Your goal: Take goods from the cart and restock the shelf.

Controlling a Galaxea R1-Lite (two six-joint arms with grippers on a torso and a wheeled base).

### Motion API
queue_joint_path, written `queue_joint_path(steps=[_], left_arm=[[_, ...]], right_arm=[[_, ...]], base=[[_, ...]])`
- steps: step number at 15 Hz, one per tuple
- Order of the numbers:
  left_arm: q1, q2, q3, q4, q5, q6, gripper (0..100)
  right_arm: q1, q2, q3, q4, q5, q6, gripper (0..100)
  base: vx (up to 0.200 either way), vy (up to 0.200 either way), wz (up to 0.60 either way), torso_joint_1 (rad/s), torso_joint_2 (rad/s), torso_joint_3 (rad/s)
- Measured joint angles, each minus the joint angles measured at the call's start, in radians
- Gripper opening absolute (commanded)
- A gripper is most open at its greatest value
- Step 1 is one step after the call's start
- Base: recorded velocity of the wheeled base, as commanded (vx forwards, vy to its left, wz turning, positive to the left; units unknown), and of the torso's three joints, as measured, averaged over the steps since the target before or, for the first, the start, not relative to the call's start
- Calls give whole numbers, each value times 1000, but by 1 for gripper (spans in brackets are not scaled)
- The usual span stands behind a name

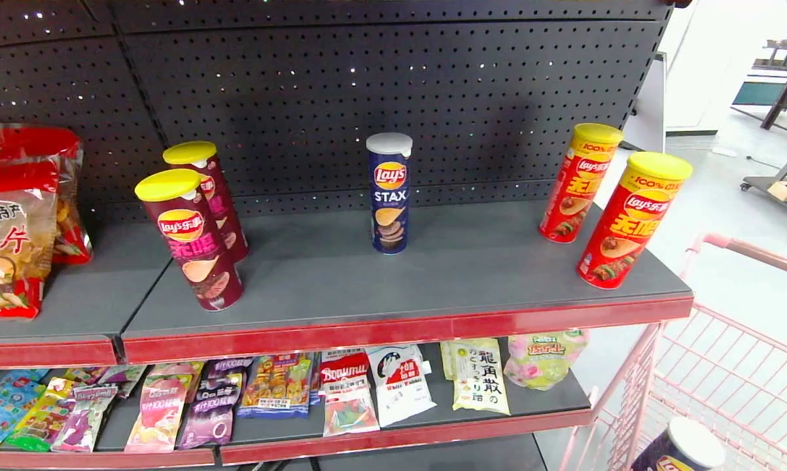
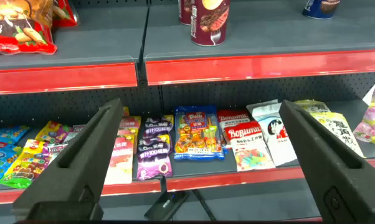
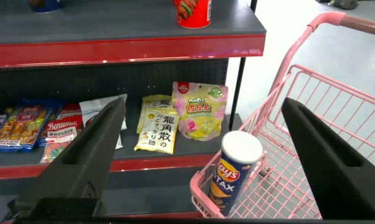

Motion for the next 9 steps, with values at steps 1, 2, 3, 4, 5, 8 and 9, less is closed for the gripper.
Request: queue_joint_path(steps=[1, 2, 3, 4, 5, 8, 9], left_arm=[[0, 0, 0, 0, 0, 0, 100], [0, 0, 0, 0, 0, 0, 100], [0, 0, 0, 0, 0, 1, 100], [0, 0, 0, 0, 0, 0, 100], [0, 0, 0, -1, 0, 0, 100], [0, 0, 0, 0, 0, 0, 100], [0, 0, 0, 0, 0, 0, 100]], right_arm=[[0, 0, 0, 0, 0, 0, 100], [0, 0, 0, 0, 0, 1, 100], [0, 0, 0, 1, 0, 1, 100], [1, 0, 0, 0, 0, 1, 100], [1, 0, 0, 0, 0, 1, 100], [0, 0, 0, 0, 0, 1, 100], [0, 0, 0, 0, 0, 1, 100]], base=[[-200, 0, 0, 7, -2, -2], [-200, 0, 0, 12, 12, -2], [0, 0, 0, 0, 0, 0], [0, 0, 0, 0, 0, 0], [0, 0, 0, 0, 0, 0], [0, 0, 0, 0, 0, 0], [0, 0, 0, 0, 0, 0]])
